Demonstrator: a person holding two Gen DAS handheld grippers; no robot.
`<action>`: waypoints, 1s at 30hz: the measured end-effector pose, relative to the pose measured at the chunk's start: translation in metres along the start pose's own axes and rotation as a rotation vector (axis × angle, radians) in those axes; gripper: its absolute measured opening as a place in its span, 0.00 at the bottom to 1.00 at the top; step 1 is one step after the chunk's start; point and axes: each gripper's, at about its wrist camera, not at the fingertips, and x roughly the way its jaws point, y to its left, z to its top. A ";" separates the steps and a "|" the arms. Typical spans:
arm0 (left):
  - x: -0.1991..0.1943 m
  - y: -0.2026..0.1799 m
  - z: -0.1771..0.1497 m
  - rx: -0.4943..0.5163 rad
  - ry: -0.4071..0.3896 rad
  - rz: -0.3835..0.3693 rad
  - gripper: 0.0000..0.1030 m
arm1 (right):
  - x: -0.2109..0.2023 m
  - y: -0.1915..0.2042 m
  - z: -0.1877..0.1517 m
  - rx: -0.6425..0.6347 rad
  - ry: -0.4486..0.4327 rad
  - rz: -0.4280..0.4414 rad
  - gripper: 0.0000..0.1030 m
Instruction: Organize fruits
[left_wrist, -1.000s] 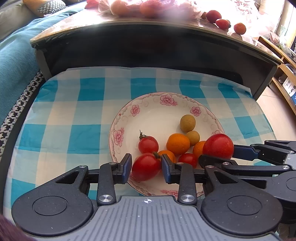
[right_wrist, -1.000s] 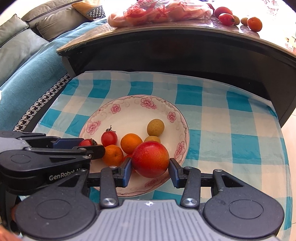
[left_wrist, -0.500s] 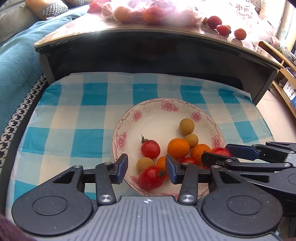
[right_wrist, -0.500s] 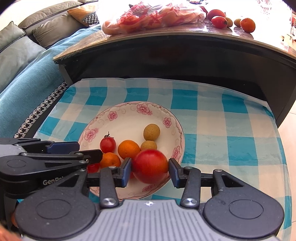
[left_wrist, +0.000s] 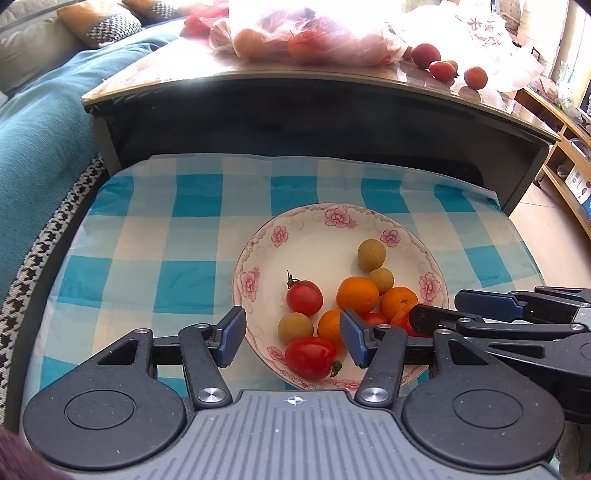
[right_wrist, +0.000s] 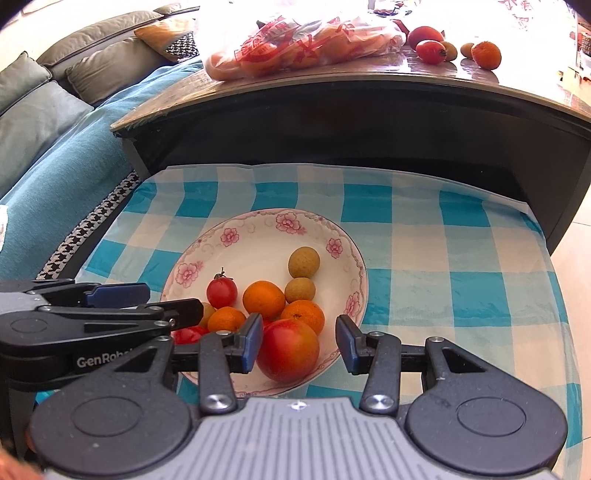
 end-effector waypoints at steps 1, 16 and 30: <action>-0.001 0.000 -0.001 -0.001 -0.002 -0.001 0.63 | -0.001 0.000 -0.001 0.002 -0.001 0.001 0.44; -0.016 -0.002 -0.019 -0.007 0.010 0.010 0.72 | -0.019 0.003 -0.015 0.030 0.001 -0.009 0.45; -0.037 -0.006 -0.042 -0.012 0.010 0.035 0.81 | -0.047 0.007 -0.042 0.036 0.003 -0.011 0.49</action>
